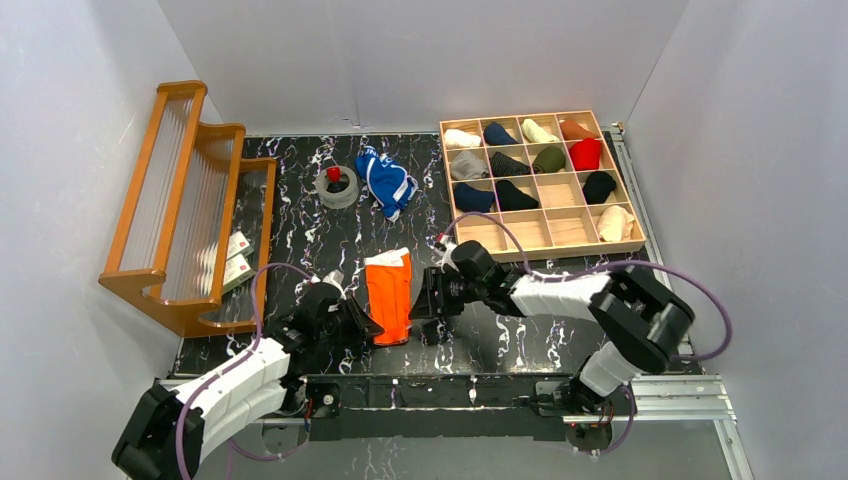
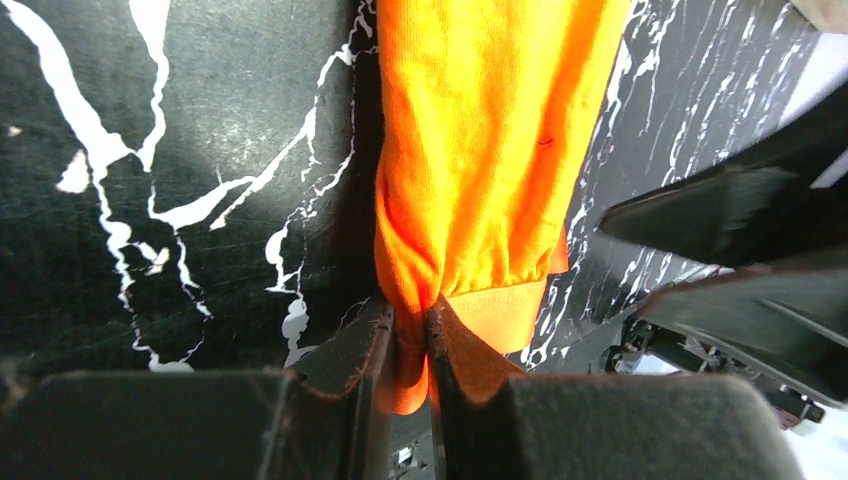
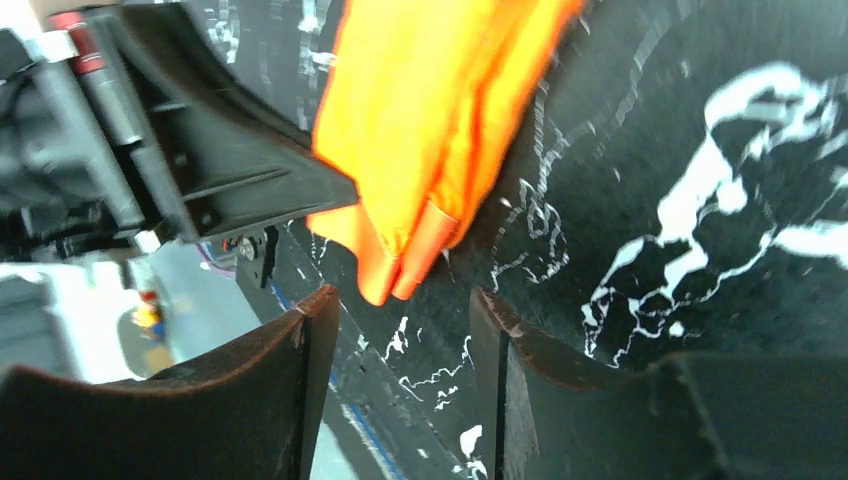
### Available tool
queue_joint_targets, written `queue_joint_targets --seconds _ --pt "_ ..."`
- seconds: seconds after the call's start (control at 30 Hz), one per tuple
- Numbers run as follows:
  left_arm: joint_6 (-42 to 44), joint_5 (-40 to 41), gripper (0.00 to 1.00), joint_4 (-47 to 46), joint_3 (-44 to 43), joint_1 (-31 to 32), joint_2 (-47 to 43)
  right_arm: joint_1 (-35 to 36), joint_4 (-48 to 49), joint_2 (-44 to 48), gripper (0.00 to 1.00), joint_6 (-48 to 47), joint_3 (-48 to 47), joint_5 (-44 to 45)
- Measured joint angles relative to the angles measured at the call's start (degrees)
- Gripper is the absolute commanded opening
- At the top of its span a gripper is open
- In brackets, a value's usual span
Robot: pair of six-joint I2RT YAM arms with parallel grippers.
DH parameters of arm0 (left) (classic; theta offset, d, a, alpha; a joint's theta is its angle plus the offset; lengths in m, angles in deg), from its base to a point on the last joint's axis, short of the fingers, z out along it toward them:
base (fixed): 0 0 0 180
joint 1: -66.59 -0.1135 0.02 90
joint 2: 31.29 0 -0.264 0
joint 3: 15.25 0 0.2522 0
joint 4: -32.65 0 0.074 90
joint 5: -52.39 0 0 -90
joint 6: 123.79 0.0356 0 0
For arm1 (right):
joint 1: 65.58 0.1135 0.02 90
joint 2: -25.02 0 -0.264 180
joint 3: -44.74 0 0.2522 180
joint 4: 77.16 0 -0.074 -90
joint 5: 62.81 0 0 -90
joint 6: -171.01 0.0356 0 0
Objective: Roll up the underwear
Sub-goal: Roll the underwear to the center of the board.
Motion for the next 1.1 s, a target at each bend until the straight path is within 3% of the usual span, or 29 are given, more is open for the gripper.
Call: queue_joint_targets --seconds 0.17,0.27,0.4,0.5,0.73,1.1 --pt "2.3 1.0 0.0 4.7 -2.3 0.0 0.2 0.2 7.2 10.3 0.63 -20.1 4.5 2.4" --pt "3.3 1.0 0.0 6.0 -3.6 0.0 1.8 1.2 15.2 16.8 0.66 -42.6 11.0 1.0" --pt "4.5 0.4 0.0 6.3 -5.7 0.0 5.4 3.3 16.6 16.9 0.62 -67.5 13.2 -1.4" --pt "5.0 0.1 0.0 6.2 -6.8 0.0 7.6 5.4 17.0 13.7 0.62 -81.0 13.2 -1.6" --pt "5.8 -0.7 0.0 5.9 -8.0 0.0 9.9 12.6 22.4 4.6 0.62 -100.0 14.2 1.5" --pt "6.4 -0.6 0.0 6.1 -8.1 0.0 9.9 16.0 32.9 -2.9 0.57 -110.2 14.1 5.3"
